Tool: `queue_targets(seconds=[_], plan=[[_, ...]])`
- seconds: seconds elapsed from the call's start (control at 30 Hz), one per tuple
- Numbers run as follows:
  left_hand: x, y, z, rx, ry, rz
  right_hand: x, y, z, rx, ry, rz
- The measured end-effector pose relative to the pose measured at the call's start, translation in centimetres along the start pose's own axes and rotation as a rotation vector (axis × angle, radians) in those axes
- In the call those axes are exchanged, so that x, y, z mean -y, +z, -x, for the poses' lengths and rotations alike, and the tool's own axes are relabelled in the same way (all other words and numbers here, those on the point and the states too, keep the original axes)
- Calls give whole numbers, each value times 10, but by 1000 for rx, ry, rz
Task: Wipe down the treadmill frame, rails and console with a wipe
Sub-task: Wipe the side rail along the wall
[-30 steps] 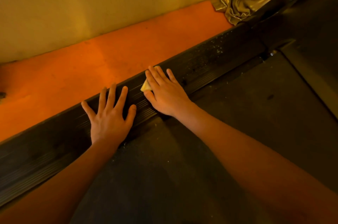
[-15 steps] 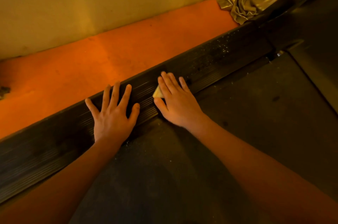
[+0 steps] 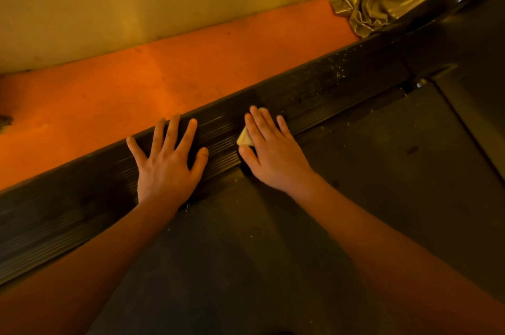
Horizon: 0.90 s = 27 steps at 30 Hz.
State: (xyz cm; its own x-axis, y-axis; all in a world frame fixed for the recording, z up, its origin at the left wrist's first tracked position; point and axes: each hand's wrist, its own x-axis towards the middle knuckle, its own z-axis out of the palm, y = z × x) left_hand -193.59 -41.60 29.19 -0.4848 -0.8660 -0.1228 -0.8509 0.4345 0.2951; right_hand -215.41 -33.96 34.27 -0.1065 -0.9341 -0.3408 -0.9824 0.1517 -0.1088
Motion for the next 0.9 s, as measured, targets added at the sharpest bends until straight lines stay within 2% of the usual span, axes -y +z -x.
queue_targets(seconds=[0.17,0.33,0.43,0.57,0.73,0.9], plan=[[-2,0,1,1,0,-13,10,-21,-73,1,65,-22],[-4,-1,2,0,-8,-1,4,-4,-18,-17,16,-86],[-2,-1,2,-9,3,-9,-2,7,22,41,16,-56],[-1,-1,1,3,1,-7,-7,2,-3,-2,-13,-29],[-2,-1,2,18,0,-18,2,-21,-72,10,54,-51],[-3,-2,0,14,9,-3,-7,-7,-23,-21,-9,-89]])
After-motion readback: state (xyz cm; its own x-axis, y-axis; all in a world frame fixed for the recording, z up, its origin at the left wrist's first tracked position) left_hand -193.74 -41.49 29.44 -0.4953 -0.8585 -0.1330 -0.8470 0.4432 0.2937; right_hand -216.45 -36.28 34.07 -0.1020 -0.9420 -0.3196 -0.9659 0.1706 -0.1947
